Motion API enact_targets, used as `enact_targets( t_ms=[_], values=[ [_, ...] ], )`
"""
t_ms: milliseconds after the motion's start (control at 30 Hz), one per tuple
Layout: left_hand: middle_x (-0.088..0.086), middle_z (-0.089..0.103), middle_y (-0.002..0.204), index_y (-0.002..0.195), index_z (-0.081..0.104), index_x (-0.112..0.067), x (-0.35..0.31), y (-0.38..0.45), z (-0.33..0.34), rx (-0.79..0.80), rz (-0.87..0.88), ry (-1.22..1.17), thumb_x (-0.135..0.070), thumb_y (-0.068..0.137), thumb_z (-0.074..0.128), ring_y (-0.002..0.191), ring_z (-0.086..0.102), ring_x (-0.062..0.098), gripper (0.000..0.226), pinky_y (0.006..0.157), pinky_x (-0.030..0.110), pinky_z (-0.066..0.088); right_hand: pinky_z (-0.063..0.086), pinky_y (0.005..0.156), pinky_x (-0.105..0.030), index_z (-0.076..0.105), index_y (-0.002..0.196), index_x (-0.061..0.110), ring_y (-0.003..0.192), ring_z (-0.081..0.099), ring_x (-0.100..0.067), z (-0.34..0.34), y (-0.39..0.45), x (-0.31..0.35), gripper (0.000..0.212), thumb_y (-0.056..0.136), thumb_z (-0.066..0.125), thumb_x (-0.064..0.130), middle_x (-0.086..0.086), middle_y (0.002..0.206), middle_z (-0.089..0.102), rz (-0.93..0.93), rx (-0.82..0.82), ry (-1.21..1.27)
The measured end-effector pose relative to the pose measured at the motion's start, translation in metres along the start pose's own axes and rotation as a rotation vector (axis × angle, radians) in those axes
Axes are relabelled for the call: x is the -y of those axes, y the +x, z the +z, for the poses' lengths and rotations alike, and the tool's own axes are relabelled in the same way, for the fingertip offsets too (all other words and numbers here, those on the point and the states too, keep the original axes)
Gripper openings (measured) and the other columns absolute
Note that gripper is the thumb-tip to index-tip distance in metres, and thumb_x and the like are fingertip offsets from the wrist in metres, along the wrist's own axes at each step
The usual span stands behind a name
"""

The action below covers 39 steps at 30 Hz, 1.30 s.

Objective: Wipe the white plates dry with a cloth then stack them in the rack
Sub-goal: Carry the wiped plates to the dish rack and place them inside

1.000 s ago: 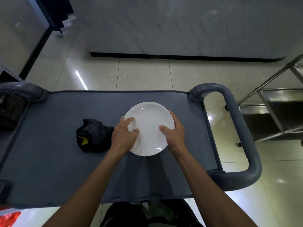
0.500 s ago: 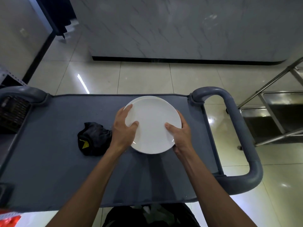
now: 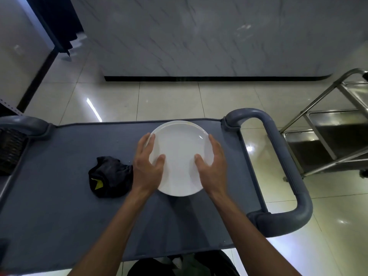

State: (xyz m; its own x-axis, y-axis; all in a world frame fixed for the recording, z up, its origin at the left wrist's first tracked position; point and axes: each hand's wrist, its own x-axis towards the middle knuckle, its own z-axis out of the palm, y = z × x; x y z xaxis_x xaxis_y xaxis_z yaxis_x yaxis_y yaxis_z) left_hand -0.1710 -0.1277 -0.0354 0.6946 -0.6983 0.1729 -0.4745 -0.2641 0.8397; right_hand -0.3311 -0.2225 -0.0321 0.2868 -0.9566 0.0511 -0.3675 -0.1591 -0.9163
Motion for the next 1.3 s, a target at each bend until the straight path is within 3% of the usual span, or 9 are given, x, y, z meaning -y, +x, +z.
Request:
enact_targets(
  t_ms=[200, 367, 500, 633, 700, 833, 1000, 1133, 1300],
  values=[
    [0.001, 0.039, 0.152, 0.148, 0.044, -0.012, -0.007, 0.0, 0.007, 0.052, 0.002, -0.03, -0.007, 0.088, 0.067, 0.136, 0.038, 0.015, 0.065, 0.108, 0.028, 0.033, 0.036, 0.106, -0.021, 0.043, 0.147, 0.028, 0.126, 0.04, 0.005, -0.014, -0.004, 0.002, 0.066, 0.088, 0.071, 0.016, 0.018, 0.143, 0.045, 0.031, -0.048, -0.006],
    [0.002, 0.041, 0.151, 0.147, 0.047, -0.01, -0.025, -0.001, 0.022, 0.112, 0.044, -0.046, -0.003, 0.087, 0.069, 0.136, 0.04, 0.015, 0.064, 0.109, 0.026, 0.031, 0.044, 0.102, -0.032, 0.04, 0.146, 0.038, 0.125, 0.045, -0.005, -0.044, -0.009, -0.004, 0.066, 0.09, 0.071, 0.021, 0.02, 0.139, 0.047, 0.108, -0.044, 0.037],
    [0.0, 0.044, 0.149, 0.145, 0.049, -0.012, -0.051, -0.006, 0.04, 0.151, 0.078, -0.089, -0.004, 0.086, 0.07, 0.133, 0.041, 0.012, 0.063, 0.109, 0.026, 0.031, 0.041, 0.087, -0.016, 0.034, 0.136, 0.058, 0.117, 0.045, 0.011, -0.075, -0.011, -0.009, 0.066, 0.087, 0.071, 0.035, 0.047, 0.122, 0.042, 0.129, -0.1, 0.01],
    [-0.003, 0.042, 0.151, 0.147, 0.047, -0.018, -0.085, -0.016, 0.067, 0.226, 0.133, -0.091, -0.008, 0.088, 0.07, 0.134, 0.041, 0.013, 0.064, 0.109, 0.027, 0.031, 0.044, 0.102, -0.033, 0.029, 0.132, 0.069, 0.127, 0.047, -0.005, -0.112, -0.021, -0.019, 0.064, 0.087, 0.068, 0.046, 0.031, 0.138, 0.044, 0.158, -0.248, 0.034],
    [-0.003, 0.042, 0.152, 0.148, 0.045, -0.019, -0.102, -0.026, 0.081, 0.269, 0.192, -0.087, -0.01, 0.089, 0.069, 0.134, 0.04, 0.011, 0.064, 0.109, 0.029, 0.032, 0.047, 0.103, -0.036, 0.028, 0.13, 0.072, 0.122, 0.049, -0.002, -0.135, -0.03, -0.025, 0.063, 0.087, 0.067, 0.048, 0.033, 0.134, 0.046, 0.188, -0.312, 0.052],
    [-0.006, 0.043, 0.149, 0.147, 0.045, -0.02, -0.141, -0.06, 0.115, 0.34, 0.285, -0.1, -0.013, 0.091, 0.069, 0.123, 0.037, -0.002, 0.062, 0.103, 0.023, 0.032, 0.046, 0.1, -0.039, 0.035, 0.139, 0.056, 0.12, 0.047, -0.006, -0.192, -0.056, -0.04, 0.066, 0.087, 0.071, 0.041, 0.024, 0.14, 0.045, 0.2, -0.45, 0.008],
    [-0.009, 0.042, 0.148, 0.148, 0.045, -0.022, -0.186, -0.122, 0.155, 0.437, 0.346, -0.115, -0.013, 0.092, 0.068, 0.126, 0.038, 0.0, 0.061, 0.094, -0.004, 0.023, 0.042, 0.105, -0.042, 0.041, 0.146, 0.043, 0.129, 0.043, -0.009, -0.264, -0.109, -0.058, 0.067, 0.088, 0.073, 0.029, 0.018, 0.145, 0.044, 0.228, -0.572, 0.076],
    [-0.008, 0.041, 0.147, 0.147, 0.045, -0.022, -0.217, -0.174, 0.186, 0.51, 0.397, -0.114, -0.014, 0.093, 0.067, 0.124, 0.035, -0.002, 0.059, 0.095, -0.002, 0.02, 0.035, 0.106, -0.029, 0.042, 0.149, 0.035, 0.129, 0.036, 0.0, -0.319, -0.155, -0.074, 0.068, 0.089, 0.072, 0.023, 0.021, 0.144, 0.041, 0.243, -0.641, 0.125],
    [-0.01, 0.04, 0.147, 0.149, 0.043, -0.024, -0.253, -0.242, 0.228, 0.626, 0.463, -0.161, -0.015, 0.093, 0.067, 0.128, 0.037, 0.0, 0.061, 0.098, 0.002, 0.025, 0.033, 0.091, -0.004, 0.043, 0.15, 0.03, 0.121, 0.043, 0.007, -0.382, -0.213, -0.096, 0.069, 0.089, 0.071, 0.017, 0.018, 0.14, 0.045, 0.277, -0.771, 0.157]
  ],
)
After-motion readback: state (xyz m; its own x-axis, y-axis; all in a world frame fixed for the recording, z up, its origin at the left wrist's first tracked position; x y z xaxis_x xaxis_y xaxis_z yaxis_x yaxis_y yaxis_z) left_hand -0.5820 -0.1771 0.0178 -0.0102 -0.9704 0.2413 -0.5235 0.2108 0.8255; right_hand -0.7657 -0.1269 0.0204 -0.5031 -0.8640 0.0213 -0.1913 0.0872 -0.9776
